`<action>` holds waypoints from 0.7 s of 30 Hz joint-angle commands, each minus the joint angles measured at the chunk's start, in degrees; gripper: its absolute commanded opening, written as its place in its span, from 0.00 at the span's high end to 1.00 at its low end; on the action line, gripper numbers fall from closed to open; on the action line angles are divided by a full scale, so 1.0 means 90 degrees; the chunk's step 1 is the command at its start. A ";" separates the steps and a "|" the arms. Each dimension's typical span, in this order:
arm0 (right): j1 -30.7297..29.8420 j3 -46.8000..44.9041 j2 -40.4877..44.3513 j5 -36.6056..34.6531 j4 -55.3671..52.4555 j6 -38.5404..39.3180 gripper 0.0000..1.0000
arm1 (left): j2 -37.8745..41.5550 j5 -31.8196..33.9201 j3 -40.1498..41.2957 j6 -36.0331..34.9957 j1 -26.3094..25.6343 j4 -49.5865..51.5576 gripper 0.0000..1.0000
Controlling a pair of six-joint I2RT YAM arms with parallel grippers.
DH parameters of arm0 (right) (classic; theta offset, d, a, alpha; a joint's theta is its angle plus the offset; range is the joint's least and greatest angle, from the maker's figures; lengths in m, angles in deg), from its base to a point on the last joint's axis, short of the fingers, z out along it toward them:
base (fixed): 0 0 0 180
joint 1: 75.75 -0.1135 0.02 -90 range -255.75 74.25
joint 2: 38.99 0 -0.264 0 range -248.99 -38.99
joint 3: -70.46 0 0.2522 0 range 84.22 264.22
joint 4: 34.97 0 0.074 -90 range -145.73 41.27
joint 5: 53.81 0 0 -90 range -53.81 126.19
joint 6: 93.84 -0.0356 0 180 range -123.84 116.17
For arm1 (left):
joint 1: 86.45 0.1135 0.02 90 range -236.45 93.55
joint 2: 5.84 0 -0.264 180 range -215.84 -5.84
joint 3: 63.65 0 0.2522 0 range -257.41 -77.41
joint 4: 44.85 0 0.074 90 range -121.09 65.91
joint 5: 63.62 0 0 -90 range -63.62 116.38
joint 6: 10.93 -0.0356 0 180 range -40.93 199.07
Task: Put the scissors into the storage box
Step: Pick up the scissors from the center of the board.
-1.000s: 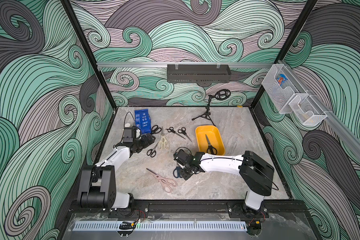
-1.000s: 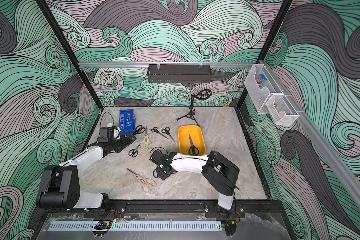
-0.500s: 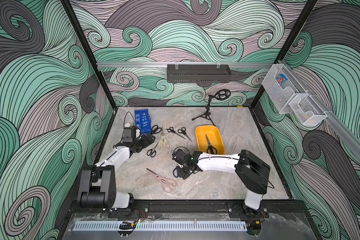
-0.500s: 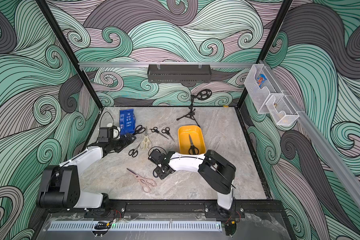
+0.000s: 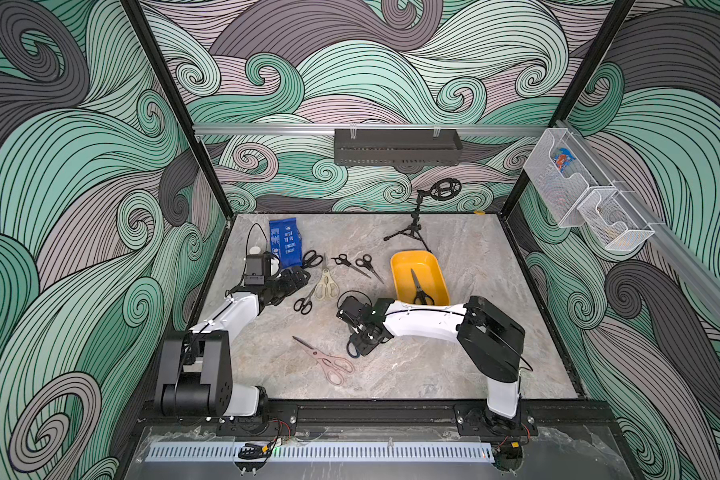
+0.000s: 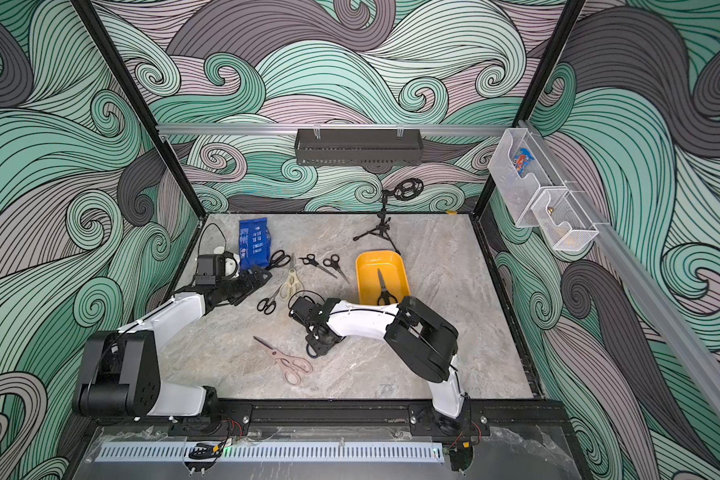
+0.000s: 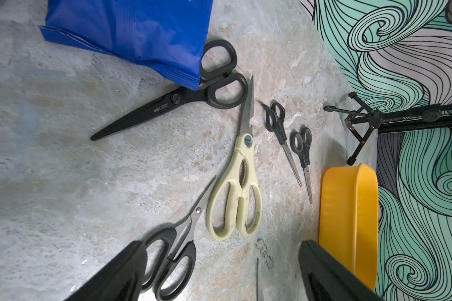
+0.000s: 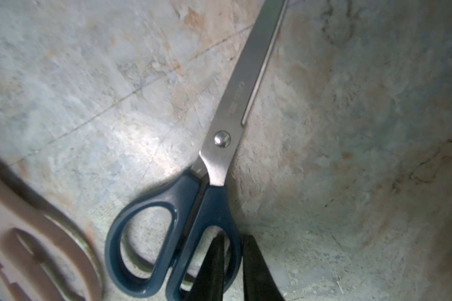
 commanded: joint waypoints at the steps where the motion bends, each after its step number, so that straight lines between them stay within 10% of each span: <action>1: 0.0014 -0.0053 -0.0476 -0.0239 -0.0426 0.0026 0.89 | 0.0005 -0.0107 0.0027 0.0021 0.0064 -0.0069 0.05; 21: 0.0185 0.0585 0.0513 -0.0463 -0.0411 0.0240 1.00 | 0.0034 -0.0107 0.0037 -0.0004 0.0084 -0.0049 0.05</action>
